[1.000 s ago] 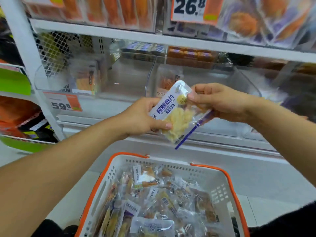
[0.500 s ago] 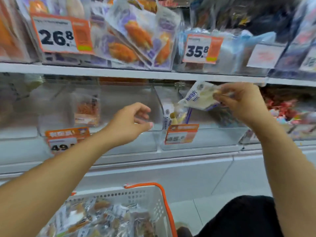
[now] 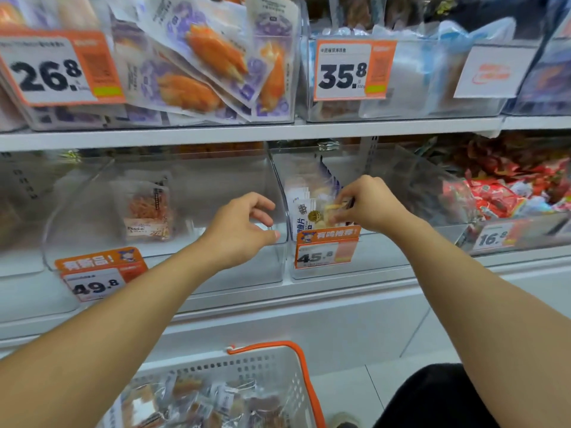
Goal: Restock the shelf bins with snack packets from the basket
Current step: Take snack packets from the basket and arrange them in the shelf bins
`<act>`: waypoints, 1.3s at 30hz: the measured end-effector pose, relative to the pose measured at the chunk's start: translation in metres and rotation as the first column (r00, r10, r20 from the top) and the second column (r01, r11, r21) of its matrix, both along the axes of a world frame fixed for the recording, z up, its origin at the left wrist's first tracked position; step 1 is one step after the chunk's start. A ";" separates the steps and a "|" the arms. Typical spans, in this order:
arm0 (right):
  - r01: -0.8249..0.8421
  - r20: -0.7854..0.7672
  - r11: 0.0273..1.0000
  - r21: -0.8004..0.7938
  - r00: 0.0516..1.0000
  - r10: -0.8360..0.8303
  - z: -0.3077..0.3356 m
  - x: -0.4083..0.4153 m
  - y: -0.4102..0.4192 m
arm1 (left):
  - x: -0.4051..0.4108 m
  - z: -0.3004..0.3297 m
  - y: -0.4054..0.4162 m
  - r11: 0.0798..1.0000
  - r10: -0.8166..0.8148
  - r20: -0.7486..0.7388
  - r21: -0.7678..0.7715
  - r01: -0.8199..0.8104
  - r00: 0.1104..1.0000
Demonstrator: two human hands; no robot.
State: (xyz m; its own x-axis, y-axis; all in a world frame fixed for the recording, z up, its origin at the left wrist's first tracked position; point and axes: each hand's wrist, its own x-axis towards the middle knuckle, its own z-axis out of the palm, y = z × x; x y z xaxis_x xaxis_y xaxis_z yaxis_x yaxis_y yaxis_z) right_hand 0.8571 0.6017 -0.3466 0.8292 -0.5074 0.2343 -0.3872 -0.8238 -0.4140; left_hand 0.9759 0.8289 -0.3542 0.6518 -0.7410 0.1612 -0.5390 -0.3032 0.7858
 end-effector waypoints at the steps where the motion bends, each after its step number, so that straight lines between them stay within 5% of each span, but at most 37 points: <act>1: 0.014 0.002 1.000 -0.010 1.000 -0.014 0.001 0.000 0.002 | -0.001 0.001 0.000 1.000 -0.007 0.005 0.000 0.007 1.000; 10: 0.183 0.131 0.983 -0.013 0.975 -0.180 0.009 -0.005 0.002 | -0.002 0.002 0.004 1.000 -0.012 -0.006 -0.013 0.012 1.000; 25: 0.160 0.198 0.985 -0.060 0.969 -0.145 0.033 -0.023 0.019 | 0.003 0.003 0.019 0.995 0.028 0.098 -0.101 -0.018 0.995; 28: 0.066 0.282 0.987 -0.145 0.959 -0.023 0.052 -0.025 0.055 | -0.002 0.007 0.035 0.994 0.007 0.191 -0.108 0.014 0.982; 30: -0.167 0.160 0.974 -0.153 0.968 0.191 0.057 -0.016 0.101 | -0.006 0.003 0.061 0.996 -0.067 0.237 -0.033 0.077 0.969; 32: -0.467 -0.104 0.882 -0.059 0.882 0.460 0.037 0.001 0.154 | -0.005 -0.011 0.099 0.973 -0.187 0.264 0.184 0.141 0.946; 34: -0.630 -0.385 0.765 0.133 0.679 0.625 -0.016 0.021 0.200 | 0.004 -0.034 0.149 0.881 -0.284 0.203 0.441 0.172 0.937; 37: -0.624 -0.721 0.717 0.311 0.336 0.606 -0.116 0.032 0.250 | 0.011 -0.066 0.224 0.715 -0.271 0.012 0.671 0.193 0.962; 39: -0.597 -0.788 0.734 0.325 0.258 0.559 -0.168 0.023 0.268 | 0.009 -0.082 0.260 0.640 -0.238 -0.071 0.739 0.211 0.969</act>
